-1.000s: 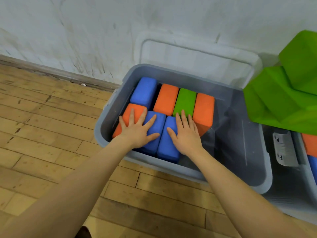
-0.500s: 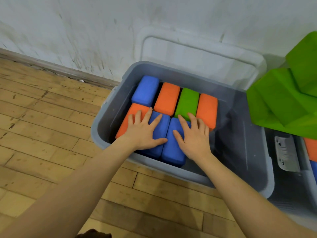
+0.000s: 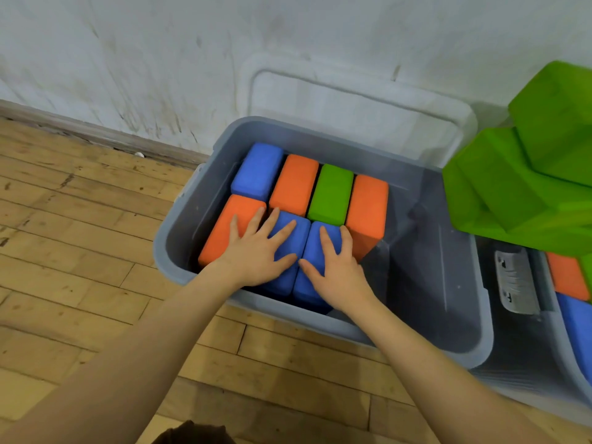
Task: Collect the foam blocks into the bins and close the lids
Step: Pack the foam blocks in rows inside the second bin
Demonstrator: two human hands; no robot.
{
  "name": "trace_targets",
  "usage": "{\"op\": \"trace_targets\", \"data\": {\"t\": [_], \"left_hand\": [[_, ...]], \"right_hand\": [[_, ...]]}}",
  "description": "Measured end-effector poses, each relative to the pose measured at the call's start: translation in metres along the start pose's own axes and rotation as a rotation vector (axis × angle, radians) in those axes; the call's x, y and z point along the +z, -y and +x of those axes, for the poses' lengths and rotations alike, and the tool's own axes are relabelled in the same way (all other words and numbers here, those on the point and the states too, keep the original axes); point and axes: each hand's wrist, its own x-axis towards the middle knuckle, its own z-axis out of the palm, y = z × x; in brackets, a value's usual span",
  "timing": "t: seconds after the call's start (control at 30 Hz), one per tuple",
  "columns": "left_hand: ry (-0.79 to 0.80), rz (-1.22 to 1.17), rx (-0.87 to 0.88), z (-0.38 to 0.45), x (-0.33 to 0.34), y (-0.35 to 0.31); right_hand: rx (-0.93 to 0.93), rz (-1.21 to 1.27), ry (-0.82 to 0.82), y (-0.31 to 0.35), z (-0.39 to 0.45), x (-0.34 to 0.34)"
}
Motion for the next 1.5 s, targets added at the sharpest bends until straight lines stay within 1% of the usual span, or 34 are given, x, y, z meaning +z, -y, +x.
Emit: {"op": "trace_targets", "data": {"t": [0.1,0.17,0.37,0.43,0.53,0.7,0.9,1.0,1.07,1.13,1.2,1.3,1.37,1.43,1.5], "left_hand": [[0.027,0.024,-0.041,0.0,-0.003,0.009],[0.053,0.011,-0.066,-0.002,-0.002,0.009],[0.1,0.0,-0.066,-0.002,-0.003,0.02],[0.101,-0.005,-0.058,-0.002,-0.002,0.019],[0.095,-0.004,-0.039,-0.001,0.0,0.012],[0.051,-0.022,-0.021,-0.004,-0.003,0.014],[0.046,-0.035,-0.023,-0.005,-0.006,0.014],[-0.028,-0.019,-0.041,-0.007,-0.006,0.009],[-0.04,-0.023,-0.071,-0.006,-0.007,0.007],[0.012,-0.026,-0.078,-0.003,-0.006,0.006],[0.044,-0.027,-0.072,0.0,-0.002,0.006],[0.046,-0.011,-0.076,0.001,0.001,0.007],[0.067,-0.003,-0.085,0.002,0.001,0.006],[0.096,0.012,-0.089,0.003,0.0,0.003],[0.093,0.03,-0.084,0.004,0.001,0.0]], "right_hand": [[0.032,-0.186,-0.056,0.004,-0.002,-0.004],[0.042,-0.22,-0.074,0.007,-0.002,-0.005],[0.183,-0.102,0.028,0.018,0.0,-0.004],[0.212,-0.004,0.048,0.024,0.002,-0.002],[0.208,0.157,0.006,0.029,0.004,0.0],[0.197,0.332,-0.07,0.027,0.001,-0.005],[0.19,0.386,-0.154,0.031,-0.005,-0.013],[0.2,0.423,-0.199,0.033,-0.007,-0.016],[0.197,0.399,-0.195,0.034,-0.005,-0.016],[0.184,0.345,-0.159,0.034,-0.003,-0.015],[0.165,0.278,-0.108,0.033,-0.001,-0.014],[0.129,0.099,-0.002,0.029,0.001,-0.009],[0.122,0.037,0.038,0.027,0.002,-0.008],[0.115,-0.052,0.029,0.024,0.004,-0.007],[0.105,-0.192,-0.015,0.022,0.004,-0.009]]}}
